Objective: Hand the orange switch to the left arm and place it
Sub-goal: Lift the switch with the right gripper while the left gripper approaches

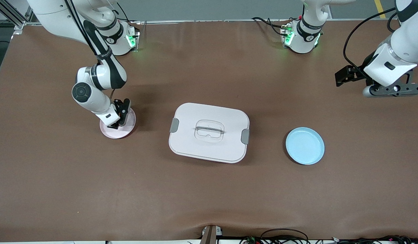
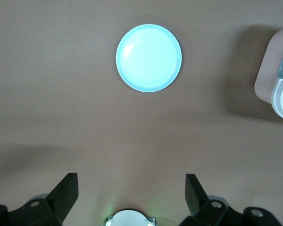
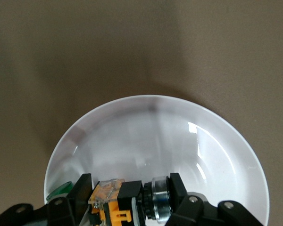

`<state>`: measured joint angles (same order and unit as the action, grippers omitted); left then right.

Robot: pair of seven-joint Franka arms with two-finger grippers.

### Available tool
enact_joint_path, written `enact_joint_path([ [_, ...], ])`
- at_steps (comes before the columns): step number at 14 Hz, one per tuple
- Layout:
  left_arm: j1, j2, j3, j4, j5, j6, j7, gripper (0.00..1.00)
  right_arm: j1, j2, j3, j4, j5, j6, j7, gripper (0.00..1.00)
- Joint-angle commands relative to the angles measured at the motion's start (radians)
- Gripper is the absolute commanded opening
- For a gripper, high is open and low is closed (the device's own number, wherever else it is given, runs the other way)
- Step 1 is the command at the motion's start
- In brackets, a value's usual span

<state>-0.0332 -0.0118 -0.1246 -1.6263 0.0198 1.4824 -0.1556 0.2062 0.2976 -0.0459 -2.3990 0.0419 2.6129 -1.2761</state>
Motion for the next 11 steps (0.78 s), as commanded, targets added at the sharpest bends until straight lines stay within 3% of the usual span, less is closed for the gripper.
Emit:
enact_joint_path([
  [1,0.001,-0.013,-0.006,-0.012,0.003,0.01,0.004,1.0,0.004,0.001,-0.002,0.001,0.013,-0.002,-0.014,0.0],
  [7,0.002,-0.014,-0.006,-0.011,0.003,0.01,0.004,1.0,-0.017,0.003,-0.003,0.035,0.013,-0.007,0.004,0.0],
  [11,0.002,-0.013,-0.006,-0.011,0.003,0.01,0.004,1.0,-0.051,0.0,-0.003,0.142,0.016,-0.146,0.009,0.0],
])
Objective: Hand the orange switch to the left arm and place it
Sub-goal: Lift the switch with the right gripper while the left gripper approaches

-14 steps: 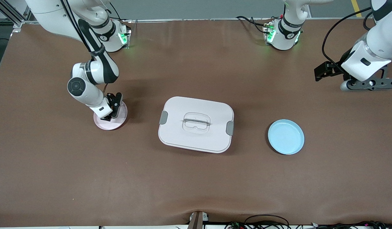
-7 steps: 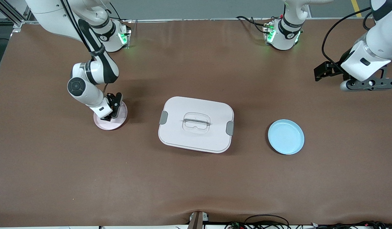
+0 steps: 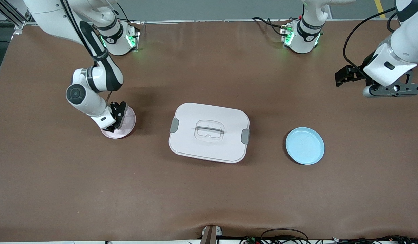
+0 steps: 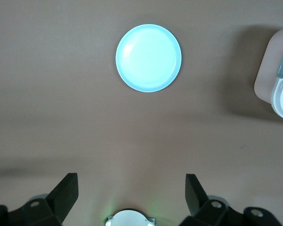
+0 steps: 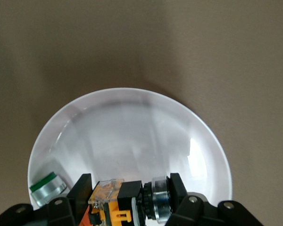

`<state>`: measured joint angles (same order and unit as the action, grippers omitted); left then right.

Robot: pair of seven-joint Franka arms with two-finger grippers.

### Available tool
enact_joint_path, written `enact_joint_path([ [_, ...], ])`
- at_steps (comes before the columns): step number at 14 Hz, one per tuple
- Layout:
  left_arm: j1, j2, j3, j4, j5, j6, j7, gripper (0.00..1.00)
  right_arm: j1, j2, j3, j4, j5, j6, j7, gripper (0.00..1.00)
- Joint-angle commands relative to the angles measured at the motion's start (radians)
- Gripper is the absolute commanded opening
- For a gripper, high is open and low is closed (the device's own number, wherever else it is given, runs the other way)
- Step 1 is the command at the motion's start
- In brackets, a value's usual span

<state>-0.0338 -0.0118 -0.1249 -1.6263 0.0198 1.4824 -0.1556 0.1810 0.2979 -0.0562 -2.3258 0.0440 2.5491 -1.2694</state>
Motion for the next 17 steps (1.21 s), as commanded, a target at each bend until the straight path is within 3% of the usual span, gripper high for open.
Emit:
enact_joint_path([
  [1,0.003,-0.013,-0.005,-0.01,0.003,0.01,0.005,1.0,-0.041,0.001,0.007,0.113,0.019,-0.142,0.018,0.0],
  [7,0.008,-0.014,-0.005,-0.009,0.003,0.01,0.005,1.0,-0.092,0.003,0.004,0.31,0.148,-0.358,0.094,0.0],
  [14,0.011,-0.034,-0.004,-0.007,0.003,0.004,0.007,1.0,-0.062,-0.016,0.012,0.486,0.151,-0.68,0.81,0.0],
  [17,0.005,-0.028,-0.005,0.0,-0.006,0.007,-0.001,1.0,-0.026,-0.049,0.012,0.511,0.262,-0.753,1.088,0.0],
])
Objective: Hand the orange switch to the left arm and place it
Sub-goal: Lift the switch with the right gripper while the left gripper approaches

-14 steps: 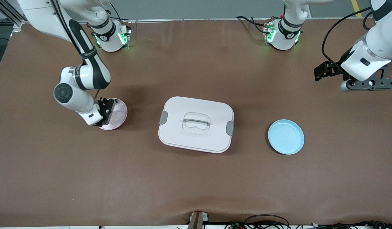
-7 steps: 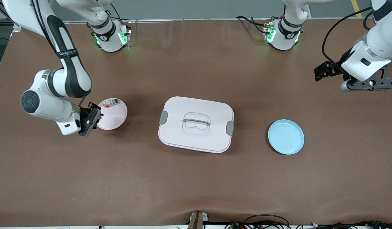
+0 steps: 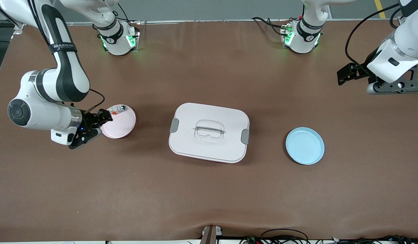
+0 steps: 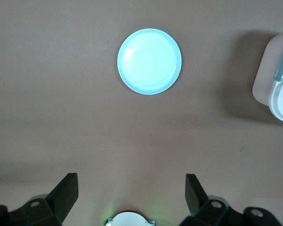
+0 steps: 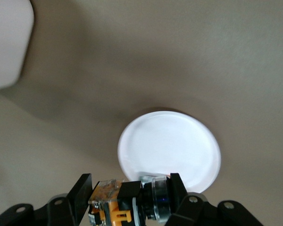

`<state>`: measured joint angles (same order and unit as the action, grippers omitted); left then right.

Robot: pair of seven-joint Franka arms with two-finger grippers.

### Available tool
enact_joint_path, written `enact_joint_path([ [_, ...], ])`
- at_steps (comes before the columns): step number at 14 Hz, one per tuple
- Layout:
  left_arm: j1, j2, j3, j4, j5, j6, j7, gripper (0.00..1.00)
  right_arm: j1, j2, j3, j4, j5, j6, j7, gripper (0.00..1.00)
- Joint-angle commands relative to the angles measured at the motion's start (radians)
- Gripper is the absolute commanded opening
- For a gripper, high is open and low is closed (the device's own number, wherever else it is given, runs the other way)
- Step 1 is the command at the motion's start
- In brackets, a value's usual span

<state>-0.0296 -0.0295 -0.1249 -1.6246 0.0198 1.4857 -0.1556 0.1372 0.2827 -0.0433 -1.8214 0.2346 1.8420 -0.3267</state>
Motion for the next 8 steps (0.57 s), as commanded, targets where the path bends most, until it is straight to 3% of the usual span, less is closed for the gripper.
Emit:
enact_joint_path([
  [1,-0.004,-0.004,-0.007,0.012,-0.014,0.005,-0.01,1.0,0.024,-0.055,-0.001,0.007,0.095,-0.056,0.211,0.0],
  [4,-0.035,0.031,-0.068,0.08,-0.027,0.007,-0.018,1.0,0.103,-0.095,-0.001,0.019,0.104,-0.087,0.56,0.0],
  [6,-0.036,0.069,-0.087,0.104,-0.133,0.031,-0.079,1.0,0.154,-0.099,0.0,0.036,0.118,-0.086,0.746,0.0],
  [8,-0.046,0.083,-0.09,0.106,-0.219,0.105,-0.133,1.0,0.194,-0.105,-0.001,0.068,0.211,-0.083,0.886,0.0],
])
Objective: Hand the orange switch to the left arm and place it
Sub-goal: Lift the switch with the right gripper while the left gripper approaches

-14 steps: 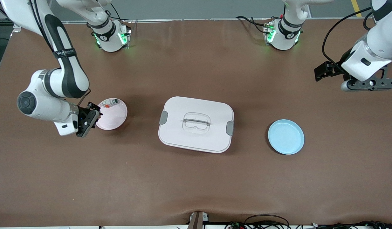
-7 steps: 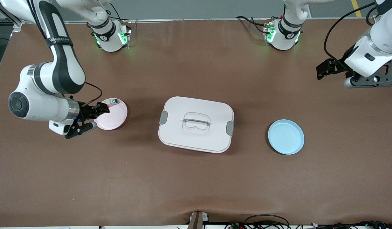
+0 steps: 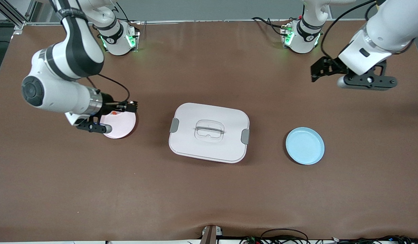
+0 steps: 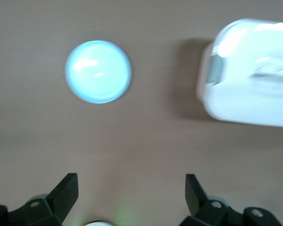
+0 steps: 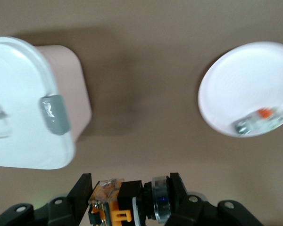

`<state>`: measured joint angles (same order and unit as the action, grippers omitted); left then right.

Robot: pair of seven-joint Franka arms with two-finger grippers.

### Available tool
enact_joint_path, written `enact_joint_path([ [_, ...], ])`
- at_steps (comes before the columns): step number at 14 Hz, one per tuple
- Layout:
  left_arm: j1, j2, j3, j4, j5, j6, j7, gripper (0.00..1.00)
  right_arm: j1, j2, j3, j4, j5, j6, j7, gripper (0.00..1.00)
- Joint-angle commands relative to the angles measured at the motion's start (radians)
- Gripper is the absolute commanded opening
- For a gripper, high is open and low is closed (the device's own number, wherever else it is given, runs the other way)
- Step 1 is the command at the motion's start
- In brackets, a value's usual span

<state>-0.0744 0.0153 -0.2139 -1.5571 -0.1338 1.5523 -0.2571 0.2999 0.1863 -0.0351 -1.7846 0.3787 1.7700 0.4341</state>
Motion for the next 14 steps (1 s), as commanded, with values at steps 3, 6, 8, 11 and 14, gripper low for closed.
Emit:
enact_joint_path([
  [3,-0.025,0.064,-0.008,0.038,-0.183,0.132,-0.042,1.0,0.088,-0.004,-0.009,0.097,0.1,0.003,0.3,0.0],
  [6,-0.025,0.101,-0.008,0.032,-0.32,0.218,-0.045,1.0,0.12,0.004,-0.009,0.149,0.184,0.058,0.538,0.0],
  [8,-0.036,0.118,-0.013,0.028,-0.355,0.271,-0.047,1.0,0.122,0.004,-0.011,0.157,0.276,0.089,0.658,0.0],
  [11,-0.105,0.12,-0.019,0.008,-0.357,0.369,-0.155,1.0,0.159,0.005,-0.009,0.188,0.307,0.147,0.848,0.0],
  [14,-0.162,0.115,-0.019,-0.02,-0.352,0.466,-0.269,1.0,0.228,0.057,-0.009,0.229,0.31,0.303,1.069,0.0],
])
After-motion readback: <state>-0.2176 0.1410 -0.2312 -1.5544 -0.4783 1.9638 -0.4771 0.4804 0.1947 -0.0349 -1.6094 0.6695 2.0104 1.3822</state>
